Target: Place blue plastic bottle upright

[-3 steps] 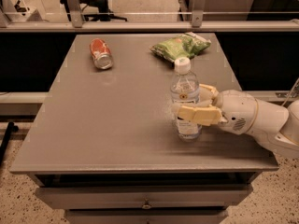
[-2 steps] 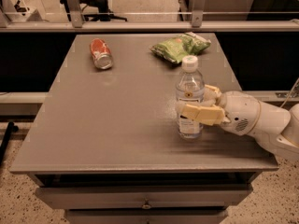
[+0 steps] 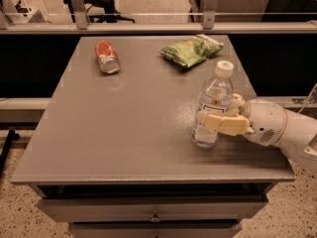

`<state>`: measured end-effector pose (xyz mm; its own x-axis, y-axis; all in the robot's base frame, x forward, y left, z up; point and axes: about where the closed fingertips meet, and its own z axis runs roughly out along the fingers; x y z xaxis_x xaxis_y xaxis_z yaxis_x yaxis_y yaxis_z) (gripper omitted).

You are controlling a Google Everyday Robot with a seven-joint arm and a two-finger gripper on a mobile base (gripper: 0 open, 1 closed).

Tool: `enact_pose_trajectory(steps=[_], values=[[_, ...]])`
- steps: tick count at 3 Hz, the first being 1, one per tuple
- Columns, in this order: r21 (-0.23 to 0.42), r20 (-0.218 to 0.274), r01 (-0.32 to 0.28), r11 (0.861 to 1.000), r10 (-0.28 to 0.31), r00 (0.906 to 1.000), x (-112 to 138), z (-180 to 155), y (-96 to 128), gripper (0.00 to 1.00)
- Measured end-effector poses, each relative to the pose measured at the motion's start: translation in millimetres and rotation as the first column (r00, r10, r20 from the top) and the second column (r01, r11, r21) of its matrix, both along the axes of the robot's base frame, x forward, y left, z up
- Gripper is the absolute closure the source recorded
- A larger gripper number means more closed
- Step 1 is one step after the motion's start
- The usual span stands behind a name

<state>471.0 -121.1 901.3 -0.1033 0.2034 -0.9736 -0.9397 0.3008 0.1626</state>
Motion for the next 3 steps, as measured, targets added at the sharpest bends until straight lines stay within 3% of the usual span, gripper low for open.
enact_pose_trajectory(steps=[1, 2, 3], values=[[-0.012, 0.010, -0.003, 1.000, 0.003, 0.9999, -2.0, -0.4, -3.5, 0.35], [-0.020, 0.017, -0.006, 1.000, 0.006, 0.9998, -3.1, 0.3, -4.7, 0.04], [-0.062, 0.050, -0.022, 0.998, 0.025, 0.9984, -9.1, 0.1, -11.3, 0.00]])
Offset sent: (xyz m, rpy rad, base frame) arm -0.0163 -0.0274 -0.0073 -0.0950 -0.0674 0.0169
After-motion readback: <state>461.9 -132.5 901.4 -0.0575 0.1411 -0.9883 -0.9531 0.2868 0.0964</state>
